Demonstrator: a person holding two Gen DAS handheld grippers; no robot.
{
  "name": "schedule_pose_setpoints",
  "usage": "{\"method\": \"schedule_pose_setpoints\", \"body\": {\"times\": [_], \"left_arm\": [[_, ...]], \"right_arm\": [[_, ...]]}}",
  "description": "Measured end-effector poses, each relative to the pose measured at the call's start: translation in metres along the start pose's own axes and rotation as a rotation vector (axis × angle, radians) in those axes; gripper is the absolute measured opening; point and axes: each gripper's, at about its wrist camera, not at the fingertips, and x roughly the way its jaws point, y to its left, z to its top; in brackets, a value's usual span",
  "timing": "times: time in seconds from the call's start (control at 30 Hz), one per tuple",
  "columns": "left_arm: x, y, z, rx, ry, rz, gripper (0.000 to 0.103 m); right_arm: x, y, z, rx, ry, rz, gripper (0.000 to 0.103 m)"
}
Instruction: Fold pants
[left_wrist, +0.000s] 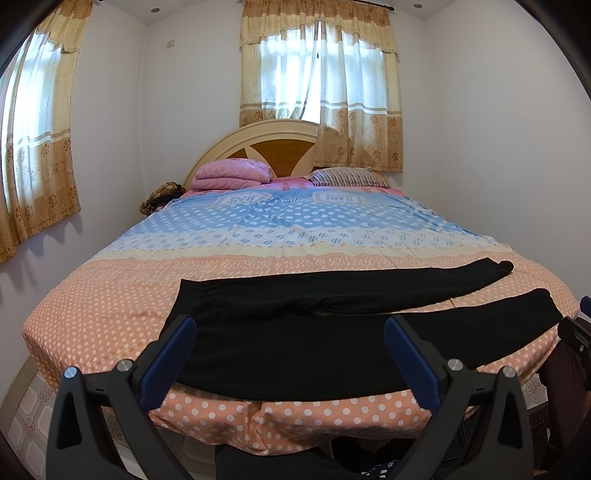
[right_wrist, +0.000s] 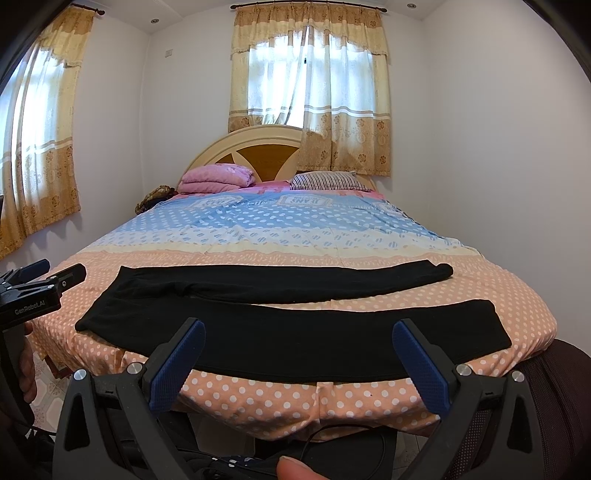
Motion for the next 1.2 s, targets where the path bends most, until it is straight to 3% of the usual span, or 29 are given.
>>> {"method": "schedule_pose_setpoints", "body": {"times": [0.67, 0.77, 0.87, 0.93, 1.07, 1.2], "left_arm": [[0.021, 0.006, -0.009, 0.012, 0.034, 0.002, 0.103], [0.044, 0.037, -0.008, -0.013, 0.053, 0.062, 0.103], [0.071, 0.078, -0.003, -0.034, 0.053, 0.188, 0.103], [0.094, 0.107, 0.001, -0.051, 0.083, 0.224, 0.103], [0.148, 0.152, 0.004, -0.089, 0.163, 0.239, 0.103], [0.194, 0.173, 0.004, -0.111, 0.233, 0.214, 0.103]], "right_arm": [[0.018, -0.006, -0.008, -0.011, 0.021, -0.022, 0.102], [0.034, -0.021, -0.012, 0.013, 0.029, -0.010, 0.102], [0.059, -0.034, -0.016, 0.005, 0.065, -0.025, 0.102], [0.077, -0.042, -0.018, -0.006, 0.086, -0.036, 0.102], [0.112, -0.066, -0.018, 0.024, 0.131, -0.070, 0.102], [0.142, -0.086, -0.011, 0.061, 0.163, -0.072, 0.101]]}}
